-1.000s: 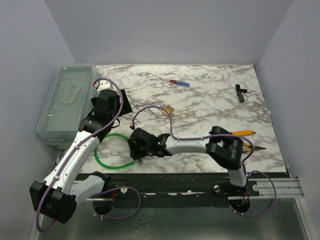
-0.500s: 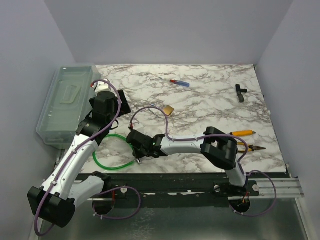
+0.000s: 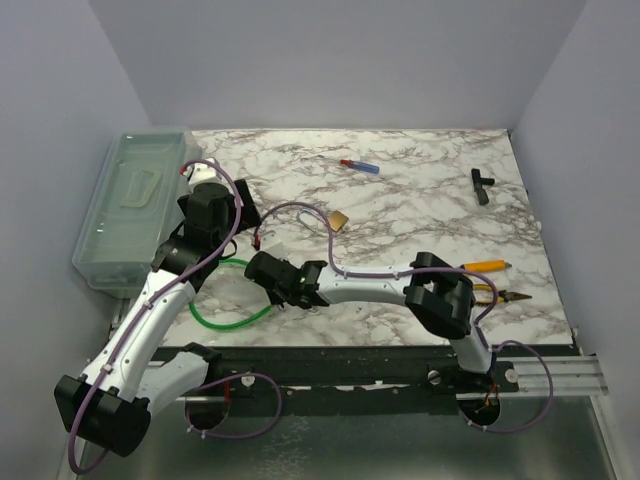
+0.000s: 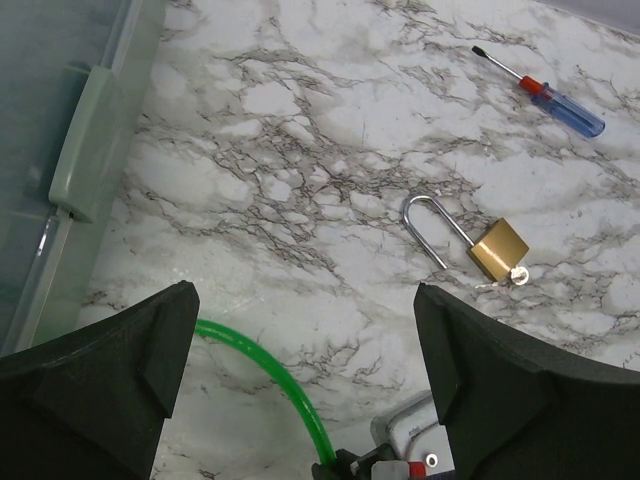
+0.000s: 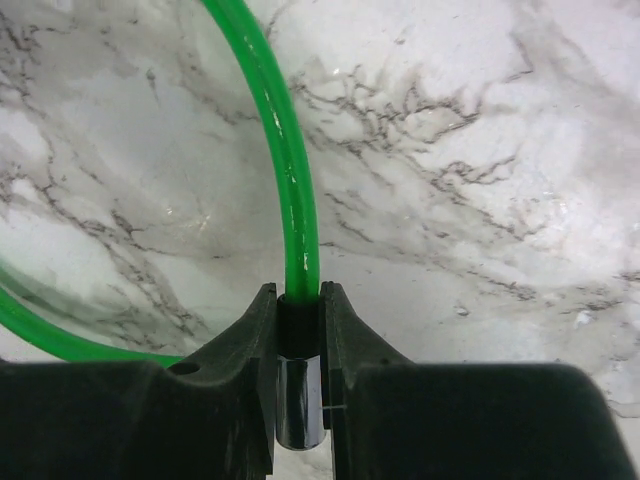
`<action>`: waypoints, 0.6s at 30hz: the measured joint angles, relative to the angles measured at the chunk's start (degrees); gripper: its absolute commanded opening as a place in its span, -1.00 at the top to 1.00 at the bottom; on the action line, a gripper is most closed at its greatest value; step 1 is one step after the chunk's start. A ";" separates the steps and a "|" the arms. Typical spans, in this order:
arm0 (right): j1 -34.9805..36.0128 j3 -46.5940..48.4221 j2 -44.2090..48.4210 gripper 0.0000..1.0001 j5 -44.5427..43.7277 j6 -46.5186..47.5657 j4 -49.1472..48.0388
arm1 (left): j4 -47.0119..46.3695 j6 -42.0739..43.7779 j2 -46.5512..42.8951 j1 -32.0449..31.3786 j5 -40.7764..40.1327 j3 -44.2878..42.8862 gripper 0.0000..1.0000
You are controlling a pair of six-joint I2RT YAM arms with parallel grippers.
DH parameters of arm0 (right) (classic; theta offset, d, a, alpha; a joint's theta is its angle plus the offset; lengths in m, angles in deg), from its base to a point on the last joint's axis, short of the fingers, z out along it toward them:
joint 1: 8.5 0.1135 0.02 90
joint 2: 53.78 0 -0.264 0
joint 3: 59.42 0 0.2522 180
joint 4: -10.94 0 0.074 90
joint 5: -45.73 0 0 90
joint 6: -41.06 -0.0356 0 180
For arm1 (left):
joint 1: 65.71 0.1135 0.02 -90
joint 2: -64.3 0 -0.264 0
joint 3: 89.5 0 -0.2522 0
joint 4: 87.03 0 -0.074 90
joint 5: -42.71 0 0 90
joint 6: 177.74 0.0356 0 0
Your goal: Unlock with the key
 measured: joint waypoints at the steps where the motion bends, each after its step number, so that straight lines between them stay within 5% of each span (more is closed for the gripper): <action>1: -0.24 -0.02 0.09 0.99 -0.42 0.26 0.13 | -0.11 0.00 -0.13 0.00 0.00 0.00 -0.92; 18: -9.88 -14.64 11.78 0.99 -5.29 4.66 -2.93 | -0.09 0.15 -0.13 0.00 0.70 0.04 -0.92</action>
